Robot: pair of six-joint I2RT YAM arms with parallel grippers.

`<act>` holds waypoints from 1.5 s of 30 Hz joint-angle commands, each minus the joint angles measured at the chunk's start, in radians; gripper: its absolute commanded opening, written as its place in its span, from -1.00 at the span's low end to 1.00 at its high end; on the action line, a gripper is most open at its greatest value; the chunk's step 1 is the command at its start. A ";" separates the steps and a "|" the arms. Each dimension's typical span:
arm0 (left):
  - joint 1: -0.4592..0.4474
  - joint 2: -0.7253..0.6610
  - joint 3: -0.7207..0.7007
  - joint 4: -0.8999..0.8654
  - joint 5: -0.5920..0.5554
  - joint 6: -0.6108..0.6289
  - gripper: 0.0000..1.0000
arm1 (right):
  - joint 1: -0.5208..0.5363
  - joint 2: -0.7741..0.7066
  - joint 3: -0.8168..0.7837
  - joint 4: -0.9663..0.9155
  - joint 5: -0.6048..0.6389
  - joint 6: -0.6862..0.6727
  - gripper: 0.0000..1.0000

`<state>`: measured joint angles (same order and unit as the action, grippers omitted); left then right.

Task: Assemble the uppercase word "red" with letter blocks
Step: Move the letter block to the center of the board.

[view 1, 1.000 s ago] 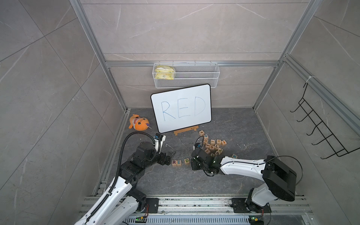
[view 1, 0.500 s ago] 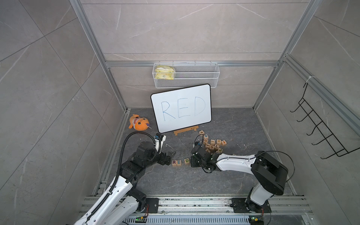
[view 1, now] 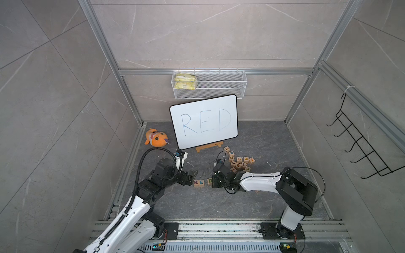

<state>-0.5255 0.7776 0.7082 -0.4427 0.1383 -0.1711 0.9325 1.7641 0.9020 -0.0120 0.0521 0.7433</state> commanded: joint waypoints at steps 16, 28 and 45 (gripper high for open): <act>0.004 0.000 0.025 -0.008 0.012 0.024 0.94 | 0.002 0.031 0.056 -0.027 0.022 -0.030 -0.80; 0.005 0.005 0.025 -0.007 0.017 0.022 0.95 | 0.019 0.065 0.068 0.009 -0.026 -0.008 -0.80; 0.004 0.005 0.025 -0.004 0.017 0.015 0.94 | 0.038 0.060 0.066 0.012 -0.017 0.007 -0.80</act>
<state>-0.5255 0.7834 0.7082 -0.4469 0.1406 -0.1711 0.9630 1.8130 0.9428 -0.0025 0.0330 0.7403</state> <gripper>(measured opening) 0.972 0.101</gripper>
